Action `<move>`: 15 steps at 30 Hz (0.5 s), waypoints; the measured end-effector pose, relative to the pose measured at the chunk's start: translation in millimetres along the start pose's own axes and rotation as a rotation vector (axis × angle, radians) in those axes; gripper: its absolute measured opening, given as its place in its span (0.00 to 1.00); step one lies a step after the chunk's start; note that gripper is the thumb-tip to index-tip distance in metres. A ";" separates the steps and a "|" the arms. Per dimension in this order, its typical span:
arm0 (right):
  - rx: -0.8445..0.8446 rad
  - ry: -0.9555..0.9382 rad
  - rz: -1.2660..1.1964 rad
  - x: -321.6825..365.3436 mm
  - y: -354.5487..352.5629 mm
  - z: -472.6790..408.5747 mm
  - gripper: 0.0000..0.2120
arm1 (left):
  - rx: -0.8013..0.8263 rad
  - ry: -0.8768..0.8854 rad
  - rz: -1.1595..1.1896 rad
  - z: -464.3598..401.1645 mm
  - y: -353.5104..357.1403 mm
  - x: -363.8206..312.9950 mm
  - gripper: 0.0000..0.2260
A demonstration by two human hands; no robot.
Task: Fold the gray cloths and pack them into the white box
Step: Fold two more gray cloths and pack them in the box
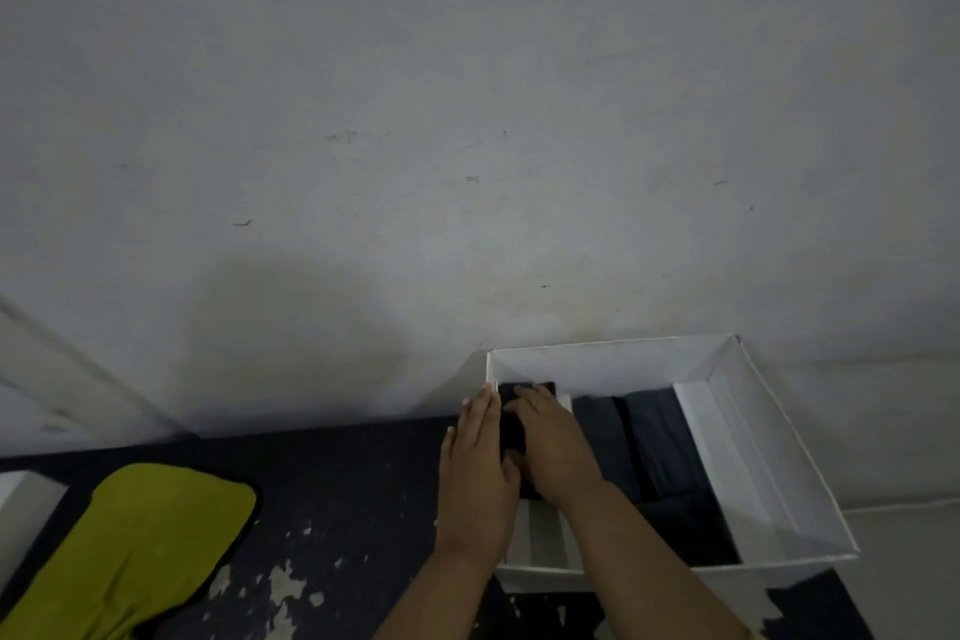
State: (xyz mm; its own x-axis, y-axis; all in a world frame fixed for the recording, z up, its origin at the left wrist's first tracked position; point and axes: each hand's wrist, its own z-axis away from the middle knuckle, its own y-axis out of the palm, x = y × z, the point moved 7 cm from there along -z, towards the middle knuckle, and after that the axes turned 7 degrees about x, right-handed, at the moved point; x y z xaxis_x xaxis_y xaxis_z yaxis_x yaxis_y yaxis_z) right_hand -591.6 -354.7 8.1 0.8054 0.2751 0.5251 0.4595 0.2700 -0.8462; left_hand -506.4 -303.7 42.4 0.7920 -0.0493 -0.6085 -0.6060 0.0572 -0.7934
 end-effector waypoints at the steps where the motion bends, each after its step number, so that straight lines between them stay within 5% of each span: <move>1: 0.074 0.007 0.018 -1.3 7.0 0.2 0.28 | 0.003 0.001 0.001 0.3 0.1 -0.2 0.32; 6: 0.324 0.094 0.113 -18.8 34.3 2.3 0.37 | 0.003 -0.003 0.016 0.2 0.4 -0.3 0.33; 15: 0.357 0.106 0.088 -25.3 39.3 -6.3 0.41 | 0.006 -0.018 0.026 -1.3 0.3 1.8 0.32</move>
State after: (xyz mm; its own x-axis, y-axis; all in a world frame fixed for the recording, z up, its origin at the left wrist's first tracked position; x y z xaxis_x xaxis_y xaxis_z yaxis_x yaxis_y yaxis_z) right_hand -591.6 -356.8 -39.1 0.8786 0.2199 0.4239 0.2424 0.5595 -0.7926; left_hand -505.2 -305.1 41.0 0.7773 -0.0294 -0.6285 -0.6260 0.0637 -0.7772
